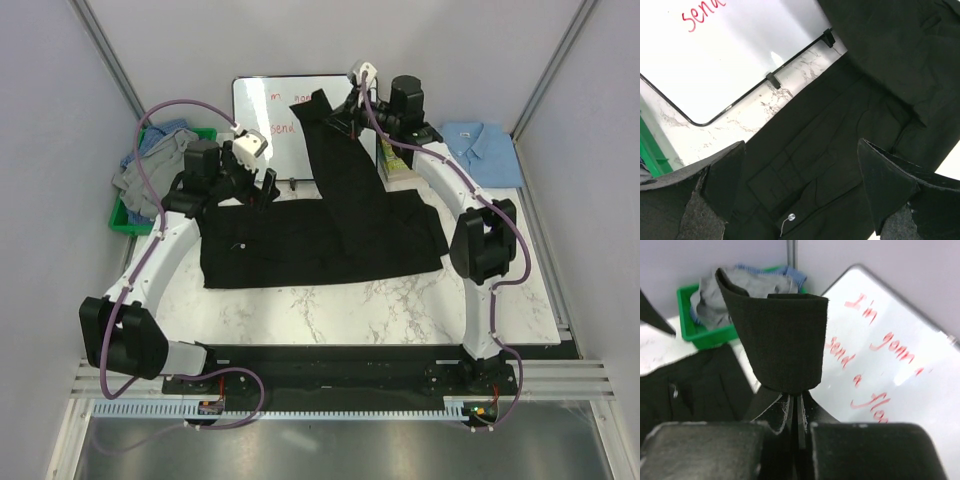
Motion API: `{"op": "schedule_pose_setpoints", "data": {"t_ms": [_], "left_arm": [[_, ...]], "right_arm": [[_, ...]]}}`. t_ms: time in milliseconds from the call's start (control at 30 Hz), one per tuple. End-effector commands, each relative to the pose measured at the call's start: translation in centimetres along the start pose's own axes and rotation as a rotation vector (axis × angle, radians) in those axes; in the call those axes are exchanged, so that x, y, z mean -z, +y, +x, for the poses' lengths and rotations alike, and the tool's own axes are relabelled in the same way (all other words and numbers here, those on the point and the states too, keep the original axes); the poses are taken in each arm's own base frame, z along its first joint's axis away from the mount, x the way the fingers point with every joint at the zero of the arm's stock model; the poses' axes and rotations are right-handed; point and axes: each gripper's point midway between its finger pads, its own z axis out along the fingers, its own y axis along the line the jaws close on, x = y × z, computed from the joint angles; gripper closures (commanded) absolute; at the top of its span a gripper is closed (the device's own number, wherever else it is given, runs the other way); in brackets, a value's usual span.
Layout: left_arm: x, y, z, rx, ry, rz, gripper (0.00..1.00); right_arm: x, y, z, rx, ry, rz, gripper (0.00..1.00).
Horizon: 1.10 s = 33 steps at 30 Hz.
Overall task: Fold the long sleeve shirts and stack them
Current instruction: Fold the shirt
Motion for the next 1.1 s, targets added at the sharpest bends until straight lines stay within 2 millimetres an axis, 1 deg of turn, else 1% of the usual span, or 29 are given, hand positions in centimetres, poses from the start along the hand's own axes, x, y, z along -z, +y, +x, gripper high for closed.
{"op": "schedule_pose_setpoints", "data": {"t_ms": [0,33,67,100,133,167,200,233,267,300,367,400,433,500,533,567,633,667,700,733,767,800,867,900,933,967,1000,1033,1067], "left_arm": [[0.3,0.1,0.2,0.116,0.019,-0.031,0.01],[0.3,-0.1,0.3,0.126,0.023,-0.020,0.01],[0.3,-0.3,0.5,0.132,0.028,-0.010,0.01],[0.2,-0.6,0.6,0.138,0.033,0.003,0.01],[0.1,-0.8,1.0,0.150,0.047,0.011,0.01],[0.1,-0.9,1.2,0.165,0.051,0.013,0.01],[0.0,-1.0,1.5,0.181,0.060,0.017,0.01],[0.0,-1.1,1.8,0.206,0.065,0.026,0.01],[0.0,-1.2,1.9,0.256,0.067,0.032,0.01],[0.0,-1.3,2.2,0.293,0.075,0.045,0.01],[0.0,-1.4,2.7,0.431,0.083,0.087,0.01],[0.0,-1.5,3.0,0.482,0.089,0.101,0.01],[0.0,-1.2,3.5,0.545,0.095,0.124,0.02],[0.1,-1.2,4.2,0.667,0.116,0.140,0.03],[0.3,-1.1,4.3,0.712,0.114,0.158,0.03],[0.2,-1.3,4.4,0.779,0.126,0.169,0.03],[0.3,-1.8,4.3,0.852,0.136,0.197,0.03],[0.1,-2.2,4.5,0.939,0.158,0.202,0.03],[0.1,-2.5,4.7,0.990,0.171,0.214,0.01],[0.1,-3.0,4.8,1.044,0.188,0.238,0.01],[-0.1,-3.3,5.1,1.137,0.218,0.243,0.01],[-0.1,-3.7,5.6,1.185,0.242,0.251,0.01],[0.0,-4.2,5.9,1.242,0.263,0.257,0.01],[0.2,-4.3,6.2,1.249,0.265,0.245,0.01],[0.2,-4.2,6.3,1.247,0.261,0.231,0.01],[0.3,-4.1,6.6,1.235,0.261,0.226,0.01],[0.6,-4.2,6.7,1.219,0.256,0.221,0.01],[0.7,-4.3,7.0,1.203,0.261,0.219,0.01],[0.9,-4.3,7.5,1.143,0.264,0.222,0.01]], "right_arm": [[1.3,4.0,2.6,0.042,0.077,-0.076,0.96],[1.6,5.0,3.8,0.030,0.122,-0.086,0.96],[2.3,5.4,3.5,0.096,0.136,-0.083,0.96],[2.8,6.2,5.8,0.085,0.190,-0.083,0.97],[3.2,6.9,6.8,0.089,0.230,-0.085,0.97],[3.8,6.8,6.5,0.138,0.244,-0.059,0.97],[4.2,7.4,8.0,0.133,0.278,-0.061,0.97],[4.2,8.1,8.3,0.139,0.295,-0.065,0.96],[4.4,8.6,8.1,0.152,0.299,-0.062,0.96],[4.6,9.2,9.1,0.154,0.321,-0.069,0.96],[4.1,11.0,9.6,0.168,0.339,-0.087,0.96],[4.3,11.3,10.8,0.168,0.374,-0.067,0.96],[3.7,12.4,11.2,0.174,0.382,-0.078,0.97],[3.3,12.8,12.2,0.181,0.402,-0.046,0.98],[2.9,13.5,12.4,0.180,0.401,-0.037,0.98],[2.7,13.7,12.4,0.190,0.395,-0.027,0.98],[2.2,14.4,12.8,0.233,0.396,-0.010,0.98],[2.1,14.6,12.9,0.253,0.399,-0.004,0.98],[2.2,14.8,13.6,0.266,0.414,0.009,0.97],[1.8,14.8,13.2,0.302,0.403,0.044,0.96],[1.7,14.9,13.0,0.337,0.399,0.058,0.95],[1.8,15.1,13.5,0.354,0.397,0.070,0.94],[1.7,15.9,13.4,0.408,0.393,0.092,0.93],[1.9,16.4,14.3,0.425,0.406,0.079,0.93],[1.8,17.5,14.7,0.437,0.414,0.051,0.92],[1.9,18.3,15.1,0.468,0.422,0.008,0.89],[2.7,19.7,16.5,0.468,0.466,-0.050,0.80],[3.1,21.2,17.1,0.478,0.485,-0.113,0.68],[3.9,22.2,17.0,0.492,0.495,-0.171,0.54]]}}
